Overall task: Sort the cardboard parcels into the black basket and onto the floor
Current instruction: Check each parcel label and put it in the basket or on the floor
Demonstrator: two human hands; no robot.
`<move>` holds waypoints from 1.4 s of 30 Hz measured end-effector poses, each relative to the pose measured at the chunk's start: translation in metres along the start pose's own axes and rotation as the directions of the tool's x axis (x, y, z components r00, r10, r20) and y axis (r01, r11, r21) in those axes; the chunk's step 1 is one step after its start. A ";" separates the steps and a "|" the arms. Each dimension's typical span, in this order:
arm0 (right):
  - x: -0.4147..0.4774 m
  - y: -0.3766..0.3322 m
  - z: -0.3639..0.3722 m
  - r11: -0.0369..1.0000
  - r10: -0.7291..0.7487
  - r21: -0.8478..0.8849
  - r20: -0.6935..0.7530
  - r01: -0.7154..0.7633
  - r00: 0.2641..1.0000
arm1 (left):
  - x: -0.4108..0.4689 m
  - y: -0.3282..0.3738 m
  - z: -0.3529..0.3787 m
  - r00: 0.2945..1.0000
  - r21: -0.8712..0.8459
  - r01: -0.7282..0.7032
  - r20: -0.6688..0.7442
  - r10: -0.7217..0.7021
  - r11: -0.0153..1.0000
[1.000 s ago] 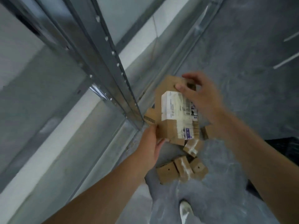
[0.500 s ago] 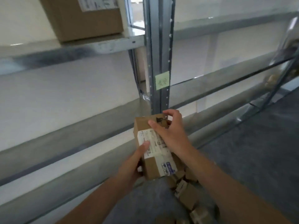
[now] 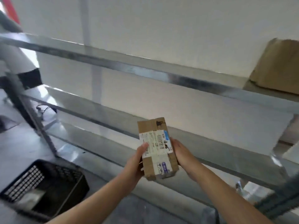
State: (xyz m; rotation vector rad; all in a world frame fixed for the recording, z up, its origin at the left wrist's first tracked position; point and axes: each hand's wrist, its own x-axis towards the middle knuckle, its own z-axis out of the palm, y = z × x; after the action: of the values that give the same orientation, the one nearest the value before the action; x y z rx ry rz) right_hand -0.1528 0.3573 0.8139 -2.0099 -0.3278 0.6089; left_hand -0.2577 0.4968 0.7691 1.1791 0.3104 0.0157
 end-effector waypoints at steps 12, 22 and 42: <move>0.111 -0.135 0.356 0.995 -0.012 -0.085 0.491 0.061 0.871 | -0.085 0.044 -0.321 0.792 -0.321 -0.205 -0.609 -0.036 0.925; 0.190 -0.163 0.509 0.990 0.023 -0.127 0.567 0.060 0.823 | -0.069 0.051 -0.460 0.597 -0.345 -0.325 -0.797 -0.092 0.880; 0.473 -0.136 0.698 0.907 0.419 -0.365 0.756 -0.208 0.503 | 0.134 0.026 -0.668 0.216 -0.509 -0.236 -0.858 -0.466 0.828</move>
State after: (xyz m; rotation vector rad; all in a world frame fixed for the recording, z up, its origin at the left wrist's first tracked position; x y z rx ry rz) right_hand -0.1332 1.1585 0.5181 -1.8683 -0.6080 1.8622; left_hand -0.2907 1.1354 0.5313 0.3490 1.4850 0.7360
